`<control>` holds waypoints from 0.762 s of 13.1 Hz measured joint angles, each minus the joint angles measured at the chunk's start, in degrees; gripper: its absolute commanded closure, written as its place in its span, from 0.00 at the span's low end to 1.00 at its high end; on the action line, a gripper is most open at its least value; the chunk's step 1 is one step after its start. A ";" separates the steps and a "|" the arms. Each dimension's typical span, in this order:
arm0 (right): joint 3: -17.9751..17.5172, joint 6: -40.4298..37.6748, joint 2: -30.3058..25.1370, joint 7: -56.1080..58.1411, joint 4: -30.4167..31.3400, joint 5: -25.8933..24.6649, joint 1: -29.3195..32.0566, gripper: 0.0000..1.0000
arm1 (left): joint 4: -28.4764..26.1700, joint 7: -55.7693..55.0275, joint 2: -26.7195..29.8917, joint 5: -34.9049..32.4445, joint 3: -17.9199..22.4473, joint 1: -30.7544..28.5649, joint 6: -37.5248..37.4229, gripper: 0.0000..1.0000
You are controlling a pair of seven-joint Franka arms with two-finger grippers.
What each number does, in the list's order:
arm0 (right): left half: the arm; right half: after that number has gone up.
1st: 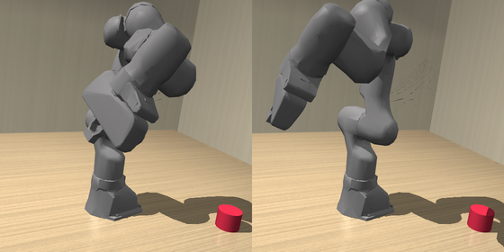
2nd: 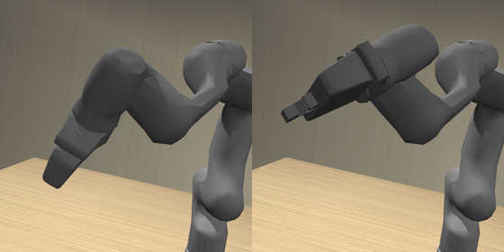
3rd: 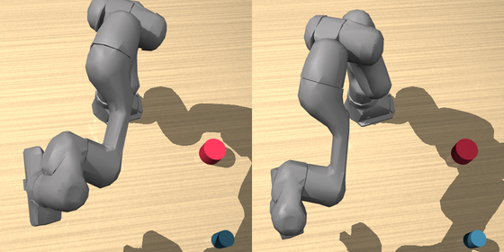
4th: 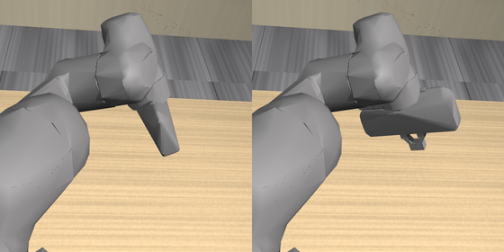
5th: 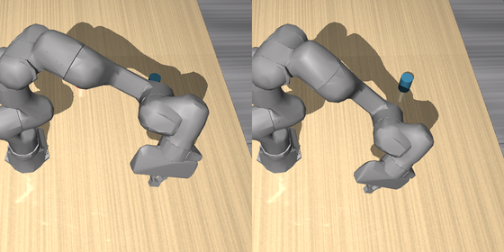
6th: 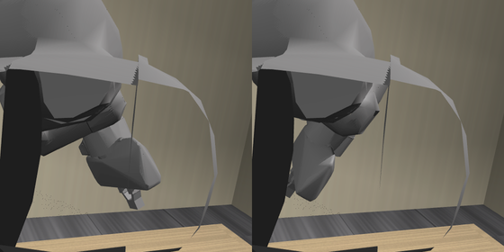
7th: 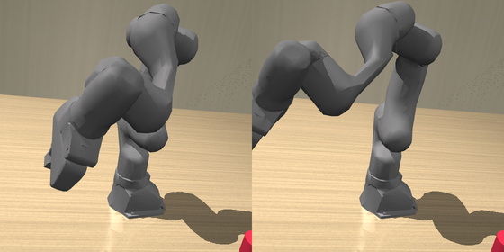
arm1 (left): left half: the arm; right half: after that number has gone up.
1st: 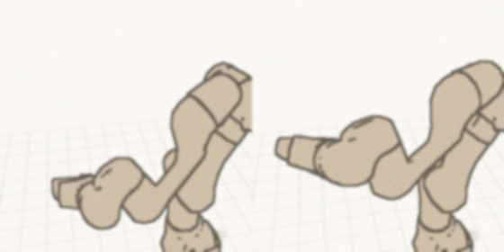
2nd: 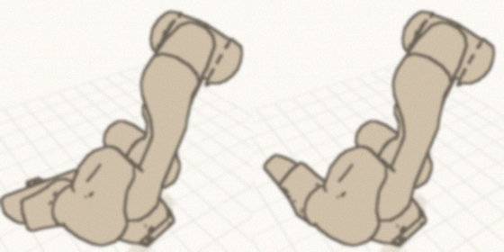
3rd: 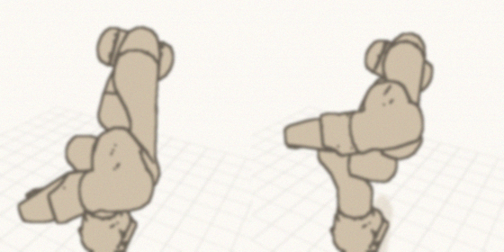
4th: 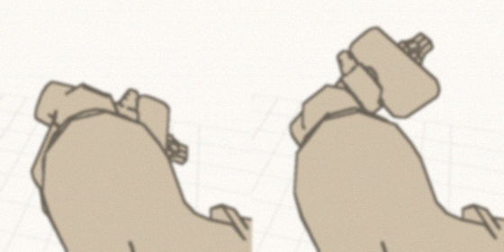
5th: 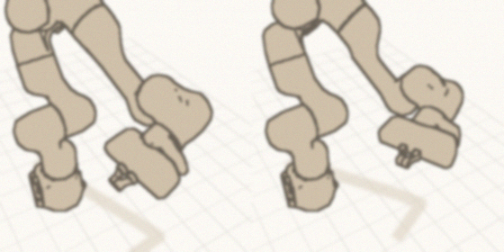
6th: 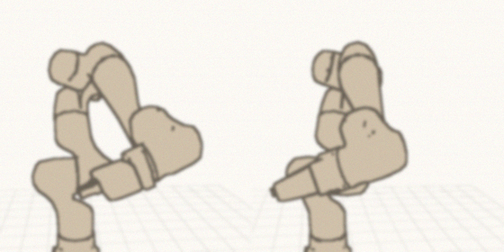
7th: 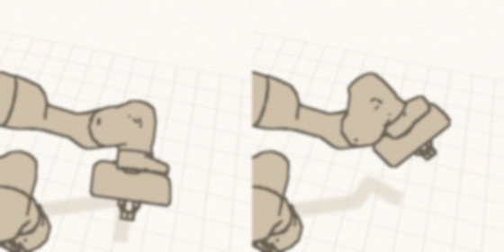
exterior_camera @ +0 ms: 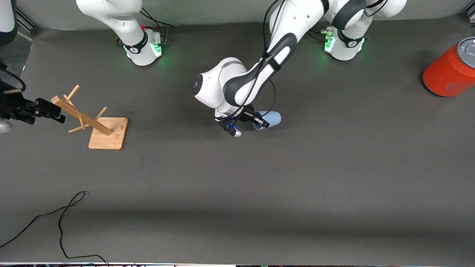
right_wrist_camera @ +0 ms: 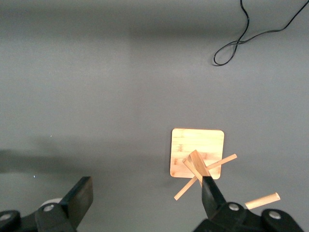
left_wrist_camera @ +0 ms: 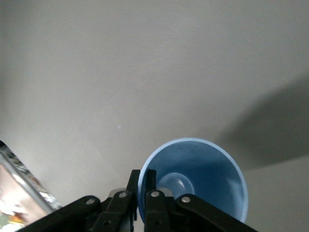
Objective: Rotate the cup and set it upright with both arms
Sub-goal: 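Grasp the lying cup's rim with the left gripper, then rotate the cup upright and set it down with the left gripper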
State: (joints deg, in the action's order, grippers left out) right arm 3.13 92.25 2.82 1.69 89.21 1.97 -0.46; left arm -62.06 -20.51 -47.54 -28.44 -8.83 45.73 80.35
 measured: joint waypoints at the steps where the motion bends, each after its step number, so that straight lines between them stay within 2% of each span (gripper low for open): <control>1: 0.00 -0.01 -0.01 0.01 0.01 0.00 -0.02 0.00 | 2.13 -0.92 2.35 3.17 0.20 -2.51 -0.52 1.00; 4: 0.01 -0.01 -0.04 0.07 0.02 -0.09 -0.16 0.00 | 3.61 -2.57 11.98 12.24 0.31 -11.62 -0.78 1.00; 6: 0.01 -0.05 -0.11 0.12 0.02 -0.42 -0.30 0.00 | 1.00 -3.26 18.55 17.02 0.31 -16.79 1.63 1.00; 8: -0.01 -0.40 -0.19 0.18 0.02 -0.88 -0.48 0.00 | -7.65 -3.41 26.33 21.05 0.30 -21.84 9.03 1.00; 10: -0.04 -1.05 -0.26 0.34 0.02 -2.78 -1.44 0.00 | -21.03 -4.96 33.98 22.98 0.31 -24.54 20.16 1.00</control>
State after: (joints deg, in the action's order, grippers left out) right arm 3.09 91.20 2.56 2.04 89.24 -0.81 -1.91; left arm -83.09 -25.47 -13.55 -5.47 -8.52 21.19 100.51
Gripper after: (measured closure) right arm 0.000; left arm 0.921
